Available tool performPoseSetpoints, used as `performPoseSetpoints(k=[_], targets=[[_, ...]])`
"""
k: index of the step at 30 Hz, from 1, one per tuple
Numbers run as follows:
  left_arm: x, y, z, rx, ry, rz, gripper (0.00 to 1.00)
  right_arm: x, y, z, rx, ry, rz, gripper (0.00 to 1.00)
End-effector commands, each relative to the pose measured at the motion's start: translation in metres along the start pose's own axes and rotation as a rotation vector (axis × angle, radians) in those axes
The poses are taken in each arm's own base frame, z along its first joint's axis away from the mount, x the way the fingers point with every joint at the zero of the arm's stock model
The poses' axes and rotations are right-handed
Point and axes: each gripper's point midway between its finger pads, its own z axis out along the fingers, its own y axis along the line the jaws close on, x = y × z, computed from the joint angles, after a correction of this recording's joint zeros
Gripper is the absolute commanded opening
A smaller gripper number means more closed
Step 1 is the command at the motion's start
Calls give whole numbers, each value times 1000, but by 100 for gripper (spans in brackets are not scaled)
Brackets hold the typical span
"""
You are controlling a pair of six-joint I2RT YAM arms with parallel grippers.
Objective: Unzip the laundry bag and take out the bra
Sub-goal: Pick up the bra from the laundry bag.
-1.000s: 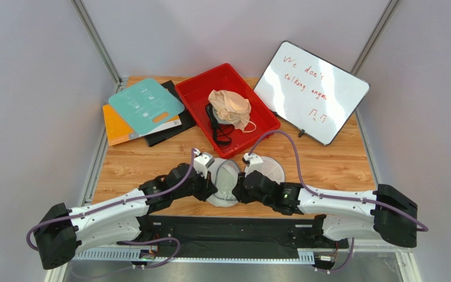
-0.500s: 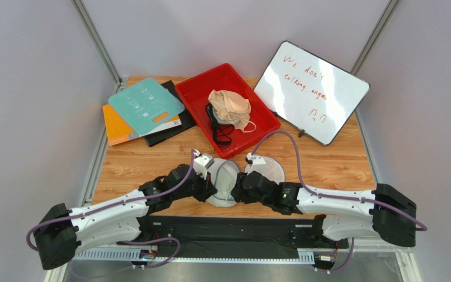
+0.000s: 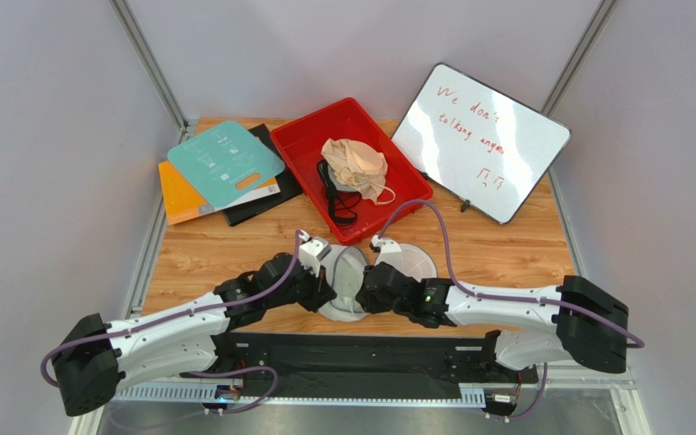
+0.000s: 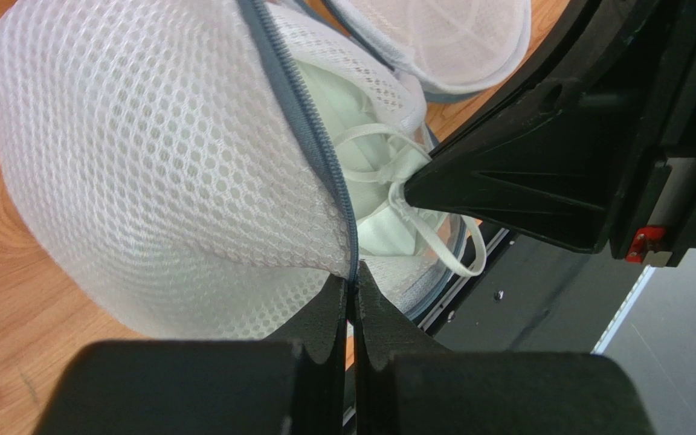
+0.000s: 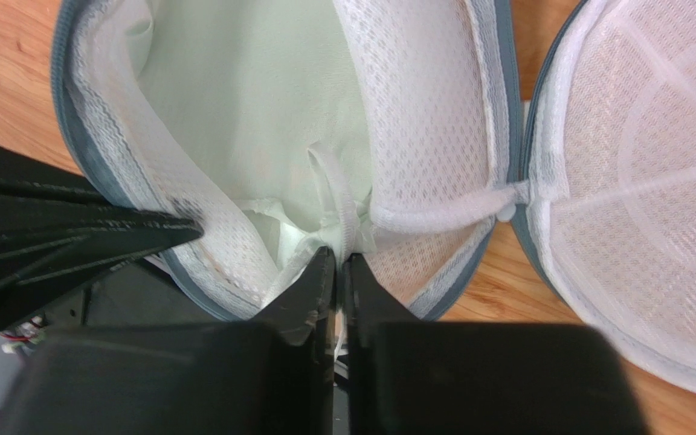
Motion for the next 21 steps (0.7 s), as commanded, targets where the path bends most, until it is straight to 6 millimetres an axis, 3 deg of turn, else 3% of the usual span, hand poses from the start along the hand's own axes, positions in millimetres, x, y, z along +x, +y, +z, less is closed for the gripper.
performPoseSetpoints(k=[1,10,13,21], targets=[[-7,-6,1,35,-32,18,0,-19,29,-1,-67,-35,-5,0],[12,5,6,-7,39,24,0,-69,58,-38,-148,-170,-35,0],[15,8,6,-17,55,29,0,-86,53,-44,-105,-211,-58,0],[24,24,-3,-92,79,46,0,-104,18,-57,-33,-256,-39,0]])
